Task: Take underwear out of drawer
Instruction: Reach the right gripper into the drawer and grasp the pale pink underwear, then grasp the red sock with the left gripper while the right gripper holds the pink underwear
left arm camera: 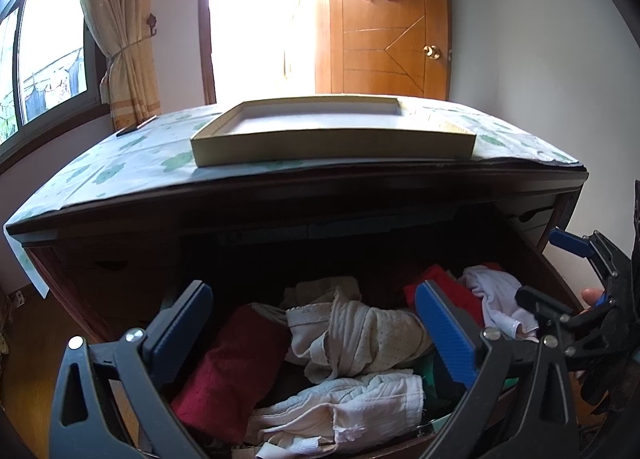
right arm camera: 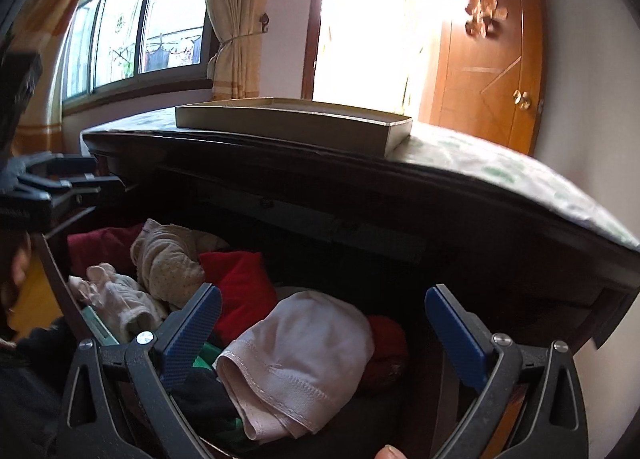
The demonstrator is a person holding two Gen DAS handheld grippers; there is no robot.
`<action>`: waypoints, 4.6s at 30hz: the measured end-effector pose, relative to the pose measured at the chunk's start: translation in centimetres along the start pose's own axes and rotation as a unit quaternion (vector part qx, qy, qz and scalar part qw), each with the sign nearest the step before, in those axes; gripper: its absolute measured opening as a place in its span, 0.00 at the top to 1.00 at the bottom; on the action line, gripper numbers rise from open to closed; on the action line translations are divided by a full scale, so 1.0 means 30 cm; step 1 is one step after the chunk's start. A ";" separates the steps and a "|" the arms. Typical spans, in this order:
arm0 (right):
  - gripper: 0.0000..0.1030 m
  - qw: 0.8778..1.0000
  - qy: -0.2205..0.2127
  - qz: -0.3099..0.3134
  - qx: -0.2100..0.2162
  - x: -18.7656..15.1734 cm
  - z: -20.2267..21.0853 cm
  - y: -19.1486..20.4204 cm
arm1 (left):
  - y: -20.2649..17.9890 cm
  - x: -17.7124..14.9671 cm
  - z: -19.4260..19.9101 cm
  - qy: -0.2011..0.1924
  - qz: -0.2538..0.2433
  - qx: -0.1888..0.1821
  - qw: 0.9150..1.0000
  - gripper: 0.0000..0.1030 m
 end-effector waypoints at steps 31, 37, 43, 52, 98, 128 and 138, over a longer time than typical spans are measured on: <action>0.04 0.978 0.190 -0.053 0.063 -0.033 -0.169 -0.020 | 0.035 -0.029 -0.042 0.023 0.022 0.008 0.999 0.00; 0.19 0.966 0.239 -0.044 0.085 -0.075 -0.204 -0.001 | 0.040 -0.031 -0.043 0.023 0.024 0.007 0.999 0.00; 0.20 0.949 0.278 -0.063 0.134 -0.106 -0.231 0.019 | 0.038 -0.034 -0.049 0.028 0.022 0.006 0.999 0.00; 0.60 0.955 0.235 -0.058 0.173 -0.087 -0.199 0.055 | 0.036 -0.038 -0.046 0.027 0.029 -0.005 0.999 0.00; 0.46 0.965 0.217 -0.052 0.137 -0.072 -0.193 0.044 | 0.070 -0.239 -0.317 0.322 -0.129 0.012 0.938 0.41; 0.74 0.974 0.173 0.000 0.145 -0.045 -0.150 0.078 | 0.146 -0.159 -0.224 0.240 -0.091 -0.009 0.966 0.90; 0.74 0.981 0.121 -0.007 0.151 -0.013 -0.082 0.048 | 0.160 -0.124 -0.125 0.183 -0.056 -0.036 0.981 0.99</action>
Point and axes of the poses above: each gripper's, at about its wrist camera, not at the fingertips, and z roughly against the way its jaws point, y to its left, x to its top, the point moved 8 cm from there along -z, roughly the way its jaws point, and after that the axes turned 8 degrees about z, right-handed, at the moved point
